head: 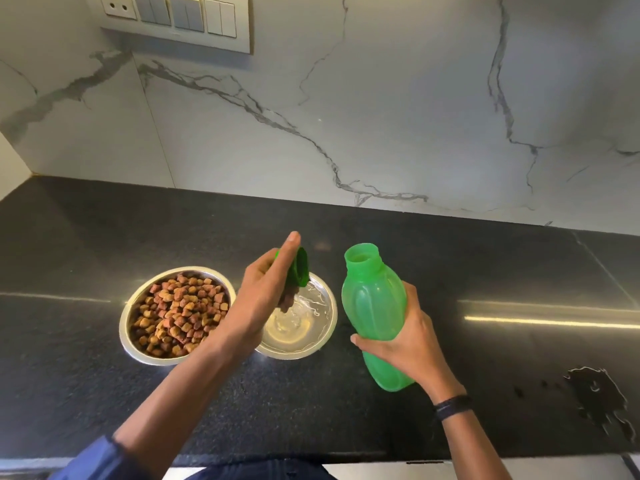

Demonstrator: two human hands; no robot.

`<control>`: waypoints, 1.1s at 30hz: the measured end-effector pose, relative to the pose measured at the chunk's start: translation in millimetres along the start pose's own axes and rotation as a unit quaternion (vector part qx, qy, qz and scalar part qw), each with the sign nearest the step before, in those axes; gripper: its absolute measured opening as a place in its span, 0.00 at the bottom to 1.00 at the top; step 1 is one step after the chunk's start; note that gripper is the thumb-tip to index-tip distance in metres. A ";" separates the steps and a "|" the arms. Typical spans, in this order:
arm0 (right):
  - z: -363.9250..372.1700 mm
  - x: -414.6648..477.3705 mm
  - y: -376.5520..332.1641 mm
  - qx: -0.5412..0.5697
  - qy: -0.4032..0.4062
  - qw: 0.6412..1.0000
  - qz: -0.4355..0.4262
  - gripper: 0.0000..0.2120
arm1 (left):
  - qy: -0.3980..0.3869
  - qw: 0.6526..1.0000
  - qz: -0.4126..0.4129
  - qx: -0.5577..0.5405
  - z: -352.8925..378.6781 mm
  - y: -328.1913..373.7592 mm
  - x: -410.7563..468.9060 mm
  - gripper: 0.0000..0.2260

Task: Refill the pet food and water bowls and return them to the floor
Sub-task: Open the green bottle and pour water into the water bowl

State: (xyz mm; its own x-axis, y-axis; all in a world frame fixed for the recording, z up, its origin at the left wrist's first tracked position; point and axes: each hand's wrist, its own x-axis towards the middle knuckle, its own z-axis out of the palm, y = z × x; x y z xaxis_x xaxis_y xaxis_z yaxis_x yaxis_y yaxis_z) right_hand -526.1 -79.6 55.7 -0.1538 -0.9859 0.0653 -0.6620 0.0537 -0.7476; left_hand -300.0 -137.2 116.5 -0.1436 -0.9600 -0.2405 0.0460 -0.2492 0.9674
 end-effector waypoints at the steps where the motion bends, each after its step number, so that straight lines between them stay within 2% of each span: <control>1: 1.3 -1.6 1.5 0.001 0.000 1.000 -0.008 0.45 | -0.014 1.000 0.012 0.005 5.6 3.5 2.6 0.24; 4: 9.0 -8.0 5.1 0.013 -0.001 1.000 -0.028 0.44 | -0.054 0.996 0.050 0.046 19.9 11.5 8.4 0.20; 7: 15.6 -12.0 8.6 0.018 -0.004 0.999 -0.043 0.46 | -0.058 0.968 0.124 0.208 27.8 16.4 11.7 0.21; 9: 18.0 -13.3 10.3 0.021 0.000 0.998 -0.052 0.46 | -0.026 0.914 0.191 0.357 30.0 20.9 11.5 0.22; 12: 23.2 -15.6 12.8 0.026 0.030 0.997 -0.065 0.46 | 0.021 0.822 0.282 0.495 32.3 28.5 11.6 0.27; 14: 28.3 -16.7 14.4 0.022 0.048 0.996 -0.071 0.46 | 0.035 0.760 0.290 0.580 38.6 29.9 11.0 0.30; 16: 32.1 -17.4 16.4 0.011 0.055 0.995 -0.077 0.46 | 0.046 0.718 0.273 0.639 44.7 29.6 9.7 0.31; 17: 33.0 -17.6 17.2 0.009 0.056 0.995 -0.079 0.47 | 0.040 0.708 0.272 0.651 44.2 31.2 11.4 0.31; 18: 33.4 -17.7 17.6 0.010 0.059 0.995 -0.081 0.47 | 0.009 0.712 0.281 0.643 41.7 34.0 14.2 0.29; 19: 33.3 -18.2 17.8 0.016 0.064 0.994 -0.082 0.47 | -0.059 0.725 0.300 0.617 36.7 38.3 18.1 0.26; 20: 32.8 -18.3 18.0 0.023 0.074 0.994 -0.082 0.46 | -0.159 0.731 0.309 0.587 28.6 45.0 23.3 0.21; 21: 31.9 -18.0 17.7 0.029 0.085 0.992 -0.083 0.46 | -0.264 0.719 0.295 0.571 20.0 54.6 28.0 0.22; 22: 31.2 -17.2 17.6 0.033 0.096 0.991 -0.083 0.45 | -0.339 0.700 0.275 0.565 13.2 64.8 29.7 0.31; 23: 30.5 -16.2 16.8 0.037 0.104 0.991 -0.081 0.45 | -0.363 0.688 0.248 0.577 9.5 70.0 30.2 0.38; 24: 30.1 -15.0 16.0 0.038 0.109 0.990 -0.077 0.44 | -0.337 0.684 0.240 0.600 10.7 72.8 27.5 0.39; 25: 29.6 -13.9 15.4 0.035 0.108 0.991 -0.073 0.44 | -0.281 0.679 0.246 0.632 15.4 71.9 25.2 0.38; 27: 29.9 -13.0 15.7 0.025 0.098 0.992 -0.072 0.45 | -0.174 0.634 0.270 0.704 26.5 73.1 22.0 0.35; 28: 30.2 -12.9 16.3 0.020 0.092 0.993 -0.072 0.45 | -0.164 0.631 0.282 0.704 30.3 73.0 23.0 0.33; 29: 30.5 -13.3 16.9 0.015 0.088 0.993 -0.073 0.45 | -0.190 0.639 0.288 0.687 30.8 74.8 24.8 0.28; 30: 30.8 -13.5 17.3 0.013 0.088 0.993 -0.074 0.45 | -0.249 0.653 0.277 0.659 27.4 78.6 28.6 0.23; 31: 31.0 -13.7 17.7 0.013 0.091 0.993 -0.075 0.45 | -0.316 0.647 0.257 0.645 22.7 86.9 28.9 0.25; 32: 31.5 -13.7 18.5 0.012 0.092 0.993 -0.076 0.45 | -0.364 0.646 0.249 0.623 17.4 95.7 28.8 0.33; 33: 32.1 -13.7 18.5 0.010 0.091 0.993 -0.079 0.45 | -0.378 0.659 0.242 0.604 13.9 102.5 27.4 0.38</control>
State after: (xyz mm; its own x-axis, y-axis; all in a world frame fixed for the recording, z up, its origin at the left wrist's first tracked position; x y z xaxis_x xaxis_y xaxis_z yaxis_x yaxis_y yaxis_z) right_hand -512.7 -70.2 19.8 -0.1809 -0.9368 0.2994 -0.6739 -0.1037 -0.7315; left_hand -313.0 -187.3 210.2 -0.8726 -0.4389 -0.2143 -0.4885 0.7841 0.3829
